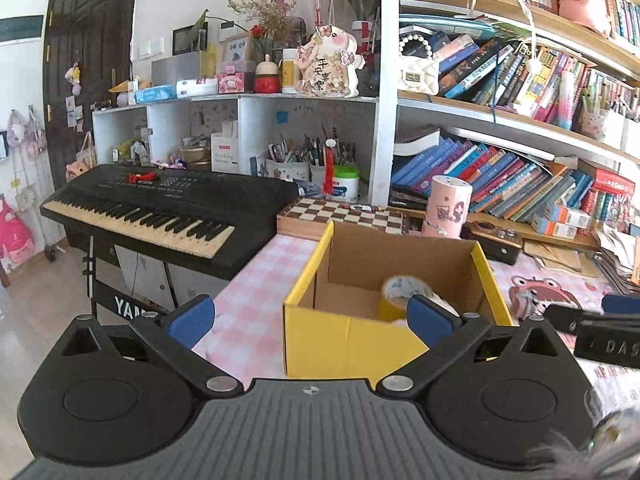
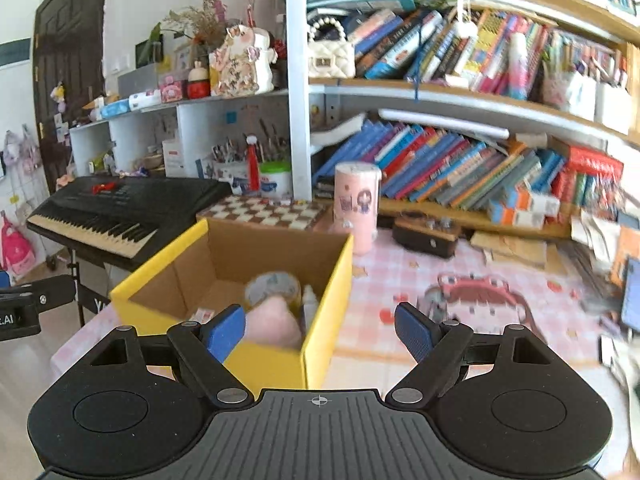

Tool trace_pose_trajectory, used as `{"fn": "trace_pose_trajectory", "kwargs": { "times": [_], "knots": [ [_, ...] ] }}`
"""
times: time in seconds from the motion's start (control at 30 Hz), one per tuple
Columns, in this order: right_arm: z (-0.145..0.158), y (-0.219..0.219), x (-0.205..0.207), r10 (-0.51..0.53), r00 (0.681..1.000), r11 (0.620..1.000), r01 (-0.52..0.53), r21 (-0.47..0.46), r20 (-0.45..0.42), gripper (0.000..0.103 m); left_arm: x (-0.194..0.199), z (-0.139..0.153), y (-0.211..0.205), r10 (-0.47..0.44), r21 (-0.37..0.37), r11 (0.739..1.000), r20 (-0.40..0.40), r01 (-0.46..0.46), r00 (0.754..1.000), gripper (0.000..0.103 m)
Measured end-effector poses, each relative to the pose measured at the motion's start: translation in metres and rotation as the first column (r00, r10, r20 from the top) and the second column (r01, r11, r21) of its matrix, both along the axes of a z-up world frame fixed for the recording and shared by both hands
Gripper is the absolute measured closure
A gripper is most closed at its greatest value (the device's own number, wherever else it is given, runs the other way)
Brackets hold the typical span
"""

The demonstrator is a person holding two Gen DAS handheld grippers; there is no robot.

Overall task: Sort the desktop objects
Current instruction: 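Withdraw both tools from the box toward the toy car and binder clip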

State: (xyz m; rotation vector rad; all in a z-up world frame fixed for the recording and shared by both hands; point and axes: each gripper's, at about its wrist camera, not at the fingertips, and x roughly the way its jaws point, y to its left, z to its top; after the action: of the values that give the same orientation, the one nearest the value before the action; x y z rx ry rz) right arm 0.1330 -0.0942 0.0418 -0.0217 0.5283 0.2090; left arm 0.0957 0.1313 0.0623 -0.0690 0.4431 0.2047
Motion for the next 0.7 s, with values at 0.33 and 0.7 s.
{"fn": "trace_pose_trajectory", "kwargs": {
  "times": [0.33, 0.7],
  "knots": [
    [-0.025, -0.003, -0.061, -0.079, 0.993, 0.997, 0.080, 0.002, -0.087, 0.019, -0.046, -0.030, -0.022, -0.037, -0.054, 0.998, -0.074, 0.033, 0.997, 0.000],
    [-0.033, -0.003, -0.095, -0.094, 0.988, 0.995, 0.090, -0.035, -0.124, 0.019, -0.067, -0.041, -0.037, -0.125, -0.064, 0.991, -0.112, 0.119, 0.986, 0.000]
  ]
}}
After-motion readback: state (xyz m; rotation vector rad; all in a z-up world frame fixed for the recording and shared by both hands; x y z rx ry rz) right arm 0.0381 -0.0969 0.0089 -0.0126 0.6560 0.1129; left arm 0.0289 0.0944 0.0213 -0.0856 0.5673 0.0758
